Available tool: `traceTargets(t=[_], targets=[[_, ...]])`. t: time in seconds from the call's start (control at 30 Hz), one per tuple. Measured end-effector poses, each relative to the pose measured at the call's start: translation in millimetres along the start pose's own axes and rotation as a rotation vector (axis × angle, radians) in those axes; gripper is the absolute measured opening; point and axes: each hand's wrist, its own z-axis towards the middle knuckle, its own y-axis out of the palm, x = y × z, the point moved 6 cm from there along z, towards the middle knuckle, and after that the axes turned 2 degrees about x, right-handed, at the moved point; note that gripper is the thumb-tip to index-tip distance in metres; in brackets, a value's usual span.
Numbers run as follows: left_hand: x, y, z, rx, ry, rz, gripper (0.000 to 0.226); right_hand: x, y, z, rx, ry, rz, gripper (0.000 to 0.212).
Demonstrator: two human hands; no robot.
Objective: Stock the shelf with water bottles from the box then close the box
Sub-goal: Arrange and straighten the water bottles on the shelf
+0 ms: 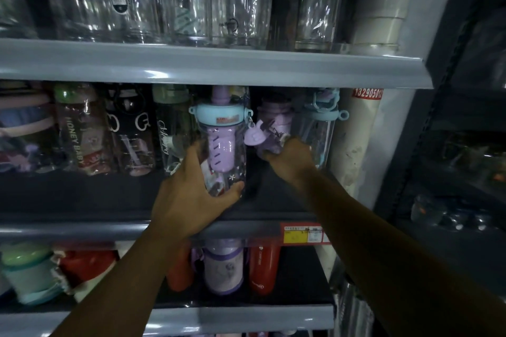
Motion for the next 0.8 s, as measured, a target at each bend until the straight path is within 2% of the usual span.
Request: traceTargets(t=[0.1,0.17,0.2,0.27,0.33,0.5,0.6,0.8], targets=[[0,0,0,0.01,0.004,-0.015,0.099,-11,1,9,0.062,-0.038,-0.066,0.044],[-1,0,0,0.015,0.008,-0.026,0.098,-9,11,19,0.009,0.012,-0.035,0.049],[-2,0,0,0.015,0.012,-0.035,0.097,-5,18,25,-0.016,0.066,0.001,0.059],[-3,0,0,0.015,0.013,-0.041,0.097,1,26,35,-0.033,0.163,0.065,0.091],[-2,0,0,0.017,0.016,-0.049,0.097,5,31,41,-0.013,0.223,0.141,0.108],[-3,-1,0,0.02,0.032,-0.09,0.095,9,32,44,0.121,0.27,0.261,0.094],[-4,1,0,0.016,0.03,-0.082,0.091,10,34,47,0.149,0.258,0.199,0.084],[-4,1,1,0.023,0.035,-0.071,0.091,4,31,45,0.133,0.133,0.008,0.079]])
